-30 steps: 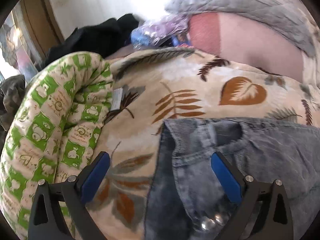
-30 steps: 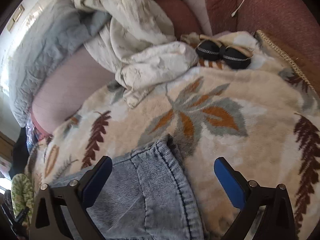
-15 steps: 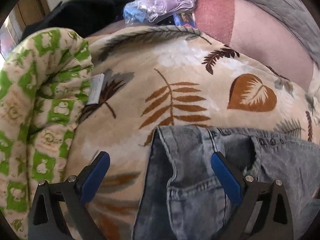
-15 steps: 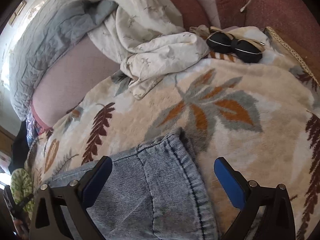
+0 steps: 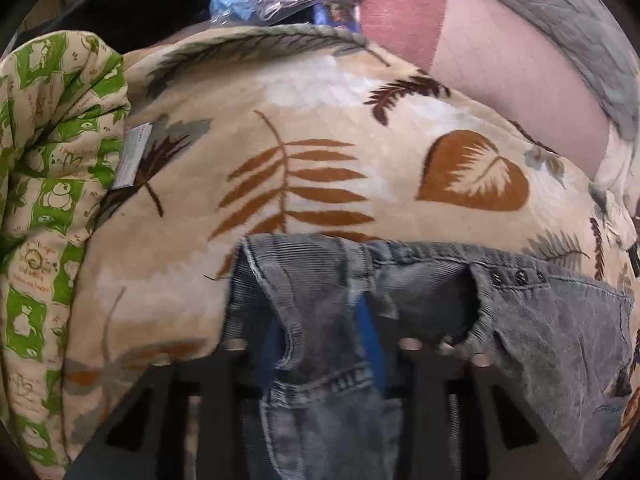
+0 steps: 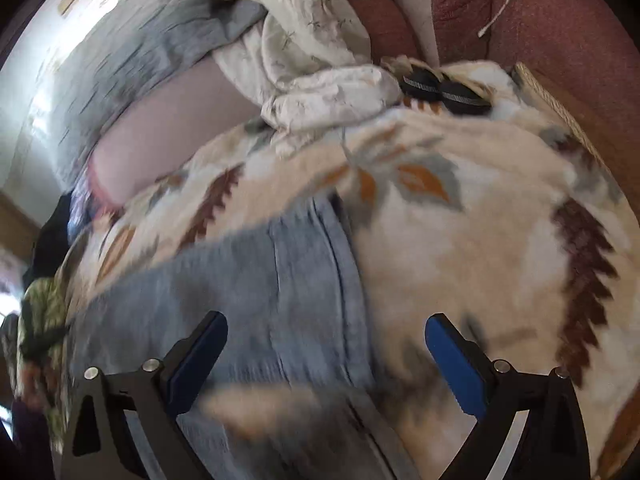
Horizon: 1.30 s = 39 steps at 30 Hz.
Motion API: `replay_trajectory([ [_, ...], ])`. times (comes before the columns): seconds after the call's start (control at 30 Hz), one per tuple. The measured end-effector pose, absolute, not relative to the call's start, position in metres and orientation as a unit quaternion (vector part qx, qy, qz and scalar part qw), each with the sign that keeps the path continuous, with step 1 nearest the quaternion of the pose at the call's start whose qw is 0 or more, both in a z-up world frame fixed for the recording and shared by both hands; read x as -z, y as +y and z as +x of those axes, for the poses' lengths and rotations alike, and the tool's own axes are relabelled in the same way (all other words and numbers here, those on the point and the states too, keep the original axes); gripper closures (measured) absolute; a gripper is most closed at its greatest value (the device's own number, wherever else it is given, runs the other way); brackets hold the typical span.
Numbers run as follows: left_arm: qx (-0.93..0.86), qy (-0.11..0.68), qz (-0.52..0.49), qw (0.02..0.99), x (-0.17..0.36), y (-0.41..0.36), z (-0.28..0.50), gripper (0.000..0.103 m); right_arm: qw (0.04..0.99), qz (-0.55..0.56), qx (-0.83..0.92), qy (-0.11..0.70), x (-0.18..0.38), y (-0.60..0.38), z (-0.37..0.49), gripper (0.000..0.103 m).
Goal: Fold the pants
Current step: 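Close the left tool on one jeans hem while the right tool closes on the other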
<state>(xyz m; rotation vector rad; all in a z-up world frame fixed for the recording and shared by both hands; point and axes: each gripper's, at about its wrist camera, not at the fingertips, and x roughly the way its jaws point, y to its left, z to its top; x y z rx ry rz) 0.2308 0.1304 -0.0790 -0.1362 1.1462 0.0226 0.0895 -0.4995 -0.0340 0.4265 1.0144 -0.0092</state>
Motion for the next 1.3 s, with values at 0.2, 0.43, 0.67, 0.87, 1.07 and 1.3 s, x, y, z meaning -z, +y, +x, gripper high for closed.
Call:
replay_trajectory([
  [0.2, -0.028, 0.535, -0.038, 0.843, 0.073, 0.126, 0.222, 0.093, 0.833, 0.178, -0.030, 0.523, 0.052, -0.500, 0.055, 0.021],
  [0.43, -0.038, 0.540, -0.028, 0.840, 0.072, 0.126, 0.213, 0.093, 0.824, 0.171, -0.053, 0.537, 0.071, -0.492, 0.055, 0.060],
  [0.67, -0.041, 0.541, -0.026, 0.840, 0.068, 0.125, 0.208, 0.093, 0.845, 0.122, 0.010, 0.520, 0.056, -0.495, 0.033, 0.086],
  [0.87, -0.047, 0.539, -0.025, 0.841, 0.070, 0.125, 0.209, 0.093, 0.847, 0.153, 0.067, 0.505, 0.059, -0.521, 0.022, 0.084],
  [1.07, -0.050, 0.539, -0.017, 0.841, 0.070, 0.128, 0.209, 0.093, 0.856, 0.188, 0.062, 0.477, 0.048, -0.527, 0.032, 0.069],
  [1.3, -0.056, 0.547, -0.050, 0.833, 0.076, 0.141, 0.223, 0.093, 0.865, 0.219, 0.032, 0.450, 0.029, -0.519, 0.118, 0.041],
])
